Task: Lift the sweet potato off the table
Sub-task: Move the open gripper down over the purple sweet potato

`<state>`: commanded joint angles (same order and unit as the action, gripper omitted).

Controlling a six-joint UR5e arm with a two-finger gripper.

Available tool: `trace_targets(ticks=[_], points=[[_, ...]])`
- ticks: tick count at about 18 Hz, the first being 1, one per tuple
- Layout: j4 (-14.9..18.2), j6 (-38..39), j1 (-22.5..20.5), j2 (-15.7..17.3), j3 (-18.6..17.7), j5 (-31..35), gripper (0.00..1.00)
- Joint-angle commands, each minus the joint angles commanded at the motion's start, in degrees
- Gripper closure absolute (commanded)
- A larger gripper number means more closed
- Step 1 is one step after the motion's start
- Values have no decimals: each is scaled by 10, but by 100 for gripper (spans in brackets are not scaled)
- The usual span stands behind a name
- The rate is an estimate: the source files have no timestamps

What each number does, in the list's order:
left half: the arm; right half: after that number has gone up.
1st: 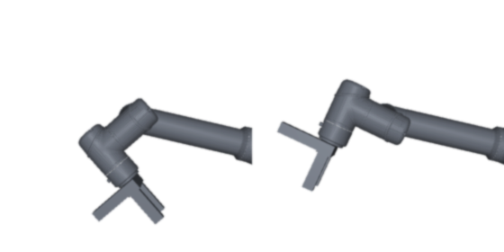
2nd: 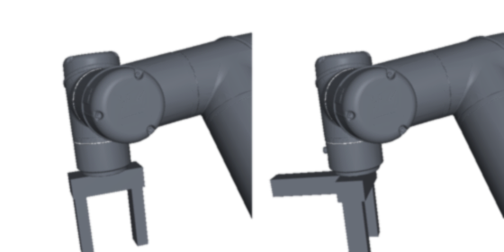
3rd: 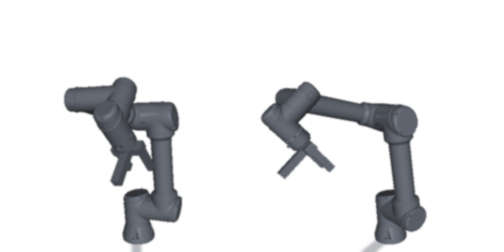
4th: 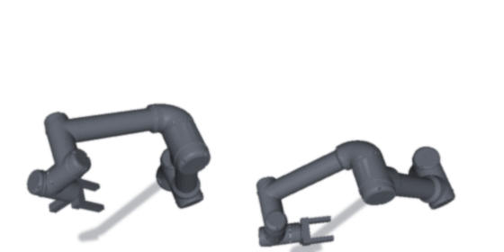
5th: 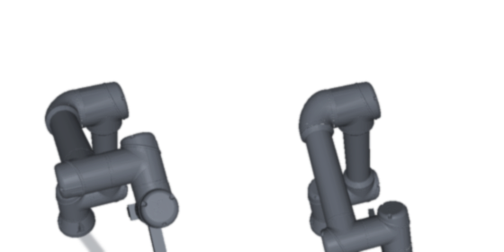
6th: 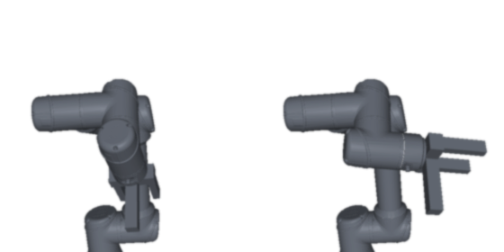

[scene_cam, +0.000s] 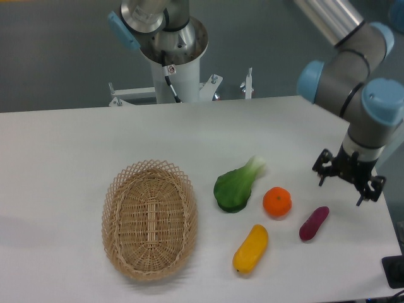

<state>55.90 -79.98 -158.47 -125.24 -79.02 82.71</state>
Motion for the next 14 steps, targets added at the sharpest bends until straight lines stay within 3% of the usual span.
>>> trace_targets(ticks=[3,14], points=[[-14,-4,13,-22,9,1,0],[-42,-30,17,-39,-17,3,0]])
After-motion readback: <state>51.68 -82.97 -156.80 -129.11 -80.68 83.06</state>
